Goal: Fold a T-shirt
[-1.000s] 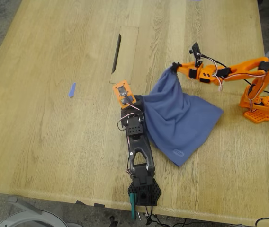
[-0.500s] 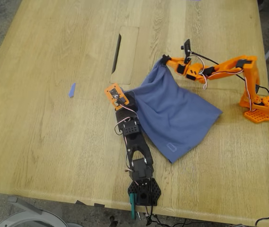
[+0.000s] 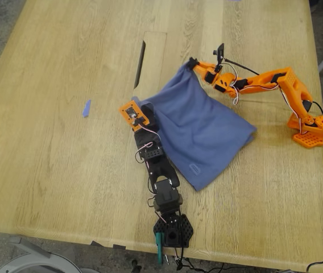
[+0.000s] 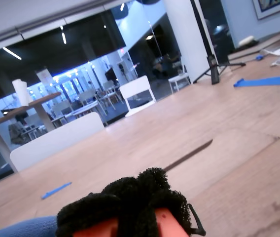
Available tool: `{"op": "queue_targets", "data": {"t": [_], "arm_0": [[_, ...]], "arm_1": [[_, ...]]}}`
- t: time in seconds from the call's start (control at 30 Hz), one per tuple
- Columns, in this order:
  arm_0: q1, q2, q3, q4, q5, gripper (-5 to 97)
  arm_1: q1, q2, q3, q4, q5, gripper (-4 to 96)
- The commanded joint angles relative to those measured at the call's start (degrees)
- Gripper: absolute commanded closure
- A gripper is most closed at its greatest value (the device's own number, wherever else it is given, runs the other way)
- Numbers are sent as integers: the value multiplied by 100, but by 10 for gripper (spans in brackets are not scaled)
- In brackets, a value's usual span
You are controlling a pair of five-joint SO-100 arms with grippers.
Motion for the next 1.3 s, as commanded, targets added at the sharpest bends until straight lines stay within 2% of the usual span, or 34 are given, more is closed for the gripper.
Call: {"op": "queue_targets", "data": {"t": [0.0,0.13,0.27,0.47,0.67,0.93,1.27], "arm_0": [[-290,62,-281,-747,18,919],[-404,-264,-378,-932,26,919],[-299,-229,-501,-765,-18,919],[-105,545,-519,202,-9,919],[-53,1547,-492,1670,-44,919],[44,2602,-527,3516,0,919],[562,3516,-527,5027,0,919]], "arm_1": [[167,-53,-677,97,-35,913],[290,-413,-1151,290,-9,913],[316,-308,-1002,360,62,913],[334,378,-457,747,53,913],[334,1134,-53,1468,97,913],[325,2232,756,2610,141,913],[149,3727,1749,4236,88,913]]}}
